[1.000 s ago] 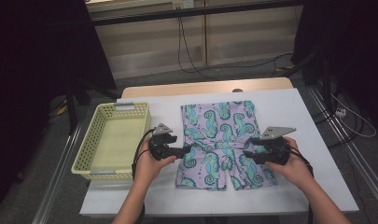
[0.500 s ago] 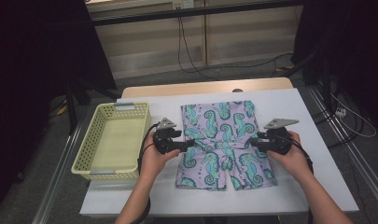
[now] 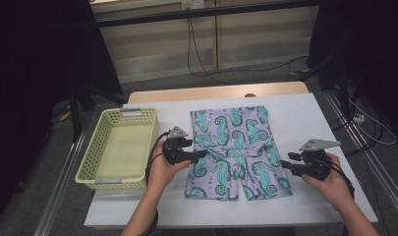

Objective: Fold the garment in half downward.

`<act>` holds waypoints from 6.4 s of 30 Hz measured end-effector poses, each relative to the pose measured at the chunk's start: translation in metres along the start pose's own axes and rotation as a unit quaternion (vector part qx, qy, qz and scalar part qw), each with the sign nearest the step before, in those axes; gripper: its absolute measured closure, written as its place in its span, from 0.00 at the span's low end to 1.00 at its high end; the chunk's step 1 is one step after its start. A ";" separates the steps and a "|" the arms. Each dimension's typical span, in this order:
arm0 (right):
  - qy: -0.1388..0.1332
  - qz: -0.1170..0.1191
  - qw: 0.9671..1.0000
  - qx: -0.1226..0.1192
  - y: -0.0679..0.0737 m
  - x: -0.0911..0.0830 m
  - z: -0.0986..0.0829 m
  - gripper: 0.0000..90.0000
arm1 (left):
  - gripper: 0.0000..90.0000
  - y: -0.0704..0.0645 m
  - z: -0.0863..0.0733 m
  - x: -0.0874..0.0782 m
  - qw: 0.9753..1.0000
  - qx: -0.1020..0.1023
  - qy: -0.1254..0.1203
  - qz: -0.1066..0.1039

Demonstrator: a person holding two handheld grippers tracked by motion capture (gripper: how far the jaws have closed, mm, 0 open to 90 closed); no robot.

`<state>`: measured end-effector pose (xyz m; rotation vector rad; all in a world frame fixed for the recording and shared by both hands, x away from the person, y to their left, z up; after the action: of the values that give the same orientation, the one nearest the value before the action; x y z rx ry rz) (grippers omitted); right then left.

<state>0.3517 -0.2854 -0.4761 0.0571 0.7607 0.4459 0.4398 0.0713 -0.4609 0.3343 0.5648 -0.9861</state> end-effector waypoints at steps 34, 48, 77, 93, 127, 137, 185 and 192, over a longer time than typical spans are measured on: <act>0.024 0.000 1.000 0.019 -0.002 -0.007 -0.006 0.92 | 0.28 -0.002 0.000 0.001 1.000 0.000 0.006 -0.005; 0.063 0.000 0.998 -0.029 0.018 0.011 -0.014 0.96 | 0.28 -0.005 -0.001 0.004 1.000 0.003 0.010 -0.010; 0.064 0.106 0.990 -0.060 0.097 0.041 -0.015 0.80 | 0.27 -0.003 -0.001 0.002 1.000 0.004 0.010 -0.008; 0.055 0.143 0.987 -0.049 0.100 0.033 -0.005 0.79 | 0.27 -0.005 0.000 0.006 1.000 0.011 0.010 -0.012; -0.002 0.024 1.000 -0.007 0.017 0.081 0.046 0.56 | 0.46 0.007 0.005 0.044 0.999 0.031 0.041 0.006; 0.009 0.022 1.000 -0.008 0.019 0.082 0.041 0.66 | 0.62 -0.001 -0.004 0.047 0.997 0.028 0.069 -0.003; -0.003 0.076 0.997 -0.014 0.032 0.061 0.044 0.96 | 0.99 -0.012 0.014 0.029 0.997 0.029 0.075 -0.016; -0.005 0.085 0.996 -0.013 0.035 0.056 0.045 0.96 | 0.99 -0.012 0.016 0.019 0.997 0.025 0.067 -0.026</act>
<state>0.4046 -0.2263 -0.4729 0.1002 0.7438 0.6171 0.4427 0.0438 -0.4592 0.4342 0.6742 -1.0338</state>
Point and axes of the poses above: each handheld gripper's, and its own axes: x roughly forward along the jaws, z roughly out of its top, y roughly to its left, the point moved 5 cm from there along x, roughly forward along the jaws, and after that the axes turned 13 degrees about x, right-handed, at the moved point
